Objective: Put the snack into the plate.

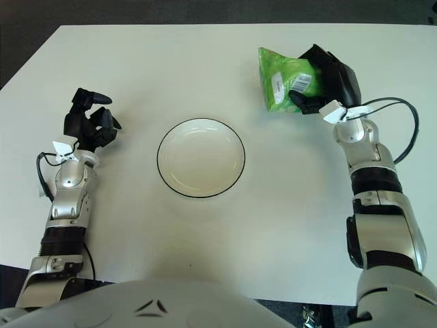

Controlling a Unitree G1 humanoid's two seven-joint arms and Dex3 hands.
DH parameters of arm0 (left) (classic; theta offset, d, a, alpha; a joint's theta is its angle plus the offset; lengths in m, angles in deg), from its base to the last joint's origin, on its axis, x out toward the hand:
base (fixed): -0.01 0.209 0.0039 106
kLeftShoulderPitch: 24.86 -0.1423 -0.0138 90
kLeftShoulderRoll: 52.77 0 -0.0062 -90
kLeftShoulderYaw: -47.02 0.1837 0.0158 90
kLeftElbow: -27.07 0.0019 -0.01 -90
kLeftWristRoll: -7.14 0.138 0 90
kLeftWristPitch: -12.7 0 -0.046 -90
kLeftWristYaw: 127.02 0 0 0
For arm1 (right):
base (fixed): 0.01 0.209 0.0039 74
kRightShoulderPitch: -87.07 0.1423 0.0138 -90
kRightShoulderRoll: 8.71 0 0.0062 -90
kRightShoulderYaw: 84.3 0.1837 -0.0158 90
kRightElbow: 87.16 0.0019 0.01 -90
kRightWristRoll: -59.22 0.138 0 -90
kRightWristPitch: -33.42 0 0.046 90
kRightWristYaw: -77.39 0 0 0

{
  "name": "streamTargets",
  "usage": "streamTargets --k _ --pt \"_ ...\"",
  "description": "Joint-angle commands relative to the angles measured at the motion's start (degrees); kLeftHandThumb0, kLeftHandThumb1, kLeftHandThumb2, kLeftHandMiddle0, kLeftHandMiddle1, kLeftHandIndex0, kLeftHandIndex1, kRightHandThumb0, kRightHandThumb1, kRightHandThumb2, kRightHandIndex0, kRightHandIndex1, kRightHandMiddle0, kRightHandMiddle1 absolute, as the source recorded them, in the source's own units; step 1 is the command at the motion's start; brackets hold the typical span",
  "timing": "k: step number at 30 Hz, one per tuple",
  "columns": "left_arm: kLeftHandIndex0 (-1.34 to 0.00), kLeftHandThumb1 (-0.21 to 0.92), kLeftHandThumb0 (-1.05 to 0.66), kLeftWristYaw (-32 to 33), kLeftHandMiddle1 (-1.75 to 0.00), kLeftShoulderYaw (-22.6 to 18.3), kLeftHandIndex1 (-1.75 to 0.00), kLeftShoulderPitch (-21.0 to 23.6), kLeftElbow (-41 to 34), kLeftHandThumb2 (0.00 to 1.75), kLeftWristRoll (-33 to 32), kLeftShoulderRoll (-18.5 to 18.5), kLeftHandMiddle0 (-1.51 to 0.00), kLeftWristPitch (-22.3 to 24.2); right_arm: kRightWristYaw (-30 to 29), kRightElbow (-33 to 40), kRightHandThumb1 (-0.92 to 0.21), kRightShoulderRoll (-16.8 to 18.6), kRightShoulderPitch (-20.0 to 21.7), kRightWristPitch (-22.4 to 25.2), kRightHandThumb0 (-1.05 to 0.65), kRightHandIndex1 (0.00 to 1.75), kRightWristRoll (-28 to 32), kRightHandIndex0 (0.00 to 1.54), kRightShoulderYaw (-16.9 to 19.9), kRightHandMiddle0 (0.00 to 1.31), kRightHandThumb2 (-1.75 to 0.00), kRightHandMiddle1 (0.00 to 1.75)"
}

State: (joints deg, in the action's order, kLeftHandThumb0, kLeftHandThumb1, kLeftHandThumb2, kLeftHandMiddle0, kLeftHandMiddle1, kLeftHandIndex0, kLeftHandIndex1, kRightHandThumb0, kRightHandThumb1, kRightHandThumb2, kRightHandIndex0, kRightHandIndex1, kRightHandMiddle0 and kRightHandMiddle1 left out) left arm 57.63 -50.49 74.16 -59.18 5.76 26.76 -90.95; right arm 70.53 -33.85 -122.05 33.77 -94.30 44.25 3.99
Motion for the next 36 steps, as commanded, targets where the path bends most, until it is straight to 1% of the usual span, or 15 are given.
streamTargets --k 1,2,6,8,12,13,14,15,16,19,24,28,32,36 --pt "-0.36 0.66 -0.39 0.76 -1.75 0.91 -1.75 -6.04 4.32 0.86 0.62 -2.77 -0.83 -0.12 3.86 7.9 -0.48 1.52 -0.4 4.84 0.32 1.75 3.38 0.48 1.55 0.56 -1.1 1.73" --pt "-0.36 0.66 -0.39 0.78 -1.75 0.92 -1.75 -6.04 4.32 0.86 0.63 -2.76 -0.83 -0.11 4.5 8.95 -0.48 1.78 -0.41 5.68 0.34 1.75 3.62 0.47 1.73 0.56 -1.09 1.73" --pt "-0.36 0.66 -0.39 0.93 -1.75 0.98 -1.75 -6.02 4.31 0.86 0.69 -2.72 -0.83 -0.04 8.0 10.41 -0.51 2.13 1.49 4.33 0.39 1.75 4.65 0.46 1.56 0.59 -1.06 1.74" --pt "-0.36 0.66 -0.39 0.98 -1.75 1.0 -1.75 -6.01 4.3 0.86 0.74 -2.73 -0.83 0.01 10.37 12.04 -0.51 2.48 2.46 4.77 0.4 1.75 5.64 0.46 1.37 0.59 -1.06 1.74" --pt "-0.36 0.66 -0.39 1.08 -1.75 1.1 -1.75 -6.13 4.22 0.86 0.87 -2.84 -0.83 0.0 14.03 16.78 -0.51 3.25 3.79 8.3 0.4 1.75 6.64 0.46 1.27 0.6 -1.05 1.75" --pt "-0.36 0.66 -0.39 1.11 -1.75 1.13 -1.75 -6.15 4.2 0.86 0.92 -2.87 -0.83 0.01 14.82 18.32 -0.53 3.47 4.45 9.47 0.34 1.75 6.34 0.53 0.99 0.62 -0.98 1.75" --pt "-0.36 0.66 -0.39 1.16 -1.75 1.19 -1.75 -6.17 4.17 0.86 0.98 -2.93 -0.83 0.01 15.47 19.52 -0.59 3.63 4.88 10.39 0.23 1.75 6.12 0.65 0.87 0.63 -0.79 1.75" --pt "-0.36 0.66 -0.39 1.2 -1.75 1.23 -1.75 -6.2 4.15 0.86 1.03 -2.96 -0.83 0.0 15.77 20.15 -0.64 3.84 5.41 10.33 0.17 1.75 5.43 0.72 0.6 0.65 -0.65 1.75" --pt "-0.36 0.66 -0.39 1.25 -1.75 1.28 -1.75 -6.22 4.11 0.86 1.09 -3.01 -0.83 -0.01 15.96 20.45 -0.68 3.97 5.64 10.18 0.12 1.75 4.94 0.77 0.54 0.65 -0.56 1.75" --pt "-0.36 0.66 -0.39 1.36 -1.75 1.37 -1.75 -6.27 4.07 0.86 1.27 -3.09 -0.83 -0.05 16.19 20.27 -0.72 4.68 6.21 7.86 0.07 1.75 3.94 0.83 0.09 0.66 -0.45 1.75" --pt "-0.36 0.66 -0.39 1.58 -1.75 1.54 -1.75 -6.36 3.89 0.86 1.58 -3.26 -0.83 -0.01 16.95 21.07 -0.76 6.54 6.7 6.09 0.05 1.75 3.44 0.86 -1.16 0.67 -0.37 1.75" --pt "-0.36 0.66 -0.39 1.88 -1.75 1.77 -1.75 -6.41 3.71 0.86 1.82 -3.36 -0.83 0.07 17.08 21.77 -0.77 8.18 6.79 5.85 0.03 1.75 2.42 0.87 -2.31 0.67 -0.34 1.75" --pt "-0.36 0.66 -0.39 2.14 -1.75 1.98 -1.75 -6.5 3.44 0.86 2.07 -3.54 -0.83 0.19 16.7 24.1 -0.79 9.77 6.14 6.0 0.02 1.75 0.47 0.87 -3.34 0.68 -0.32 1.75" --pt "-0.36 0.66 -0.39 2.48 -1.75 2.27 -1.75 -6.65 3.06 0.87 2.31 -3.72 -0.83 0.35 15.71 26.04 -0.79 10.14 5.11 4.57 0.01 1.75 -2.93 0.87 -3.98 0.68 -0.31 1.75"
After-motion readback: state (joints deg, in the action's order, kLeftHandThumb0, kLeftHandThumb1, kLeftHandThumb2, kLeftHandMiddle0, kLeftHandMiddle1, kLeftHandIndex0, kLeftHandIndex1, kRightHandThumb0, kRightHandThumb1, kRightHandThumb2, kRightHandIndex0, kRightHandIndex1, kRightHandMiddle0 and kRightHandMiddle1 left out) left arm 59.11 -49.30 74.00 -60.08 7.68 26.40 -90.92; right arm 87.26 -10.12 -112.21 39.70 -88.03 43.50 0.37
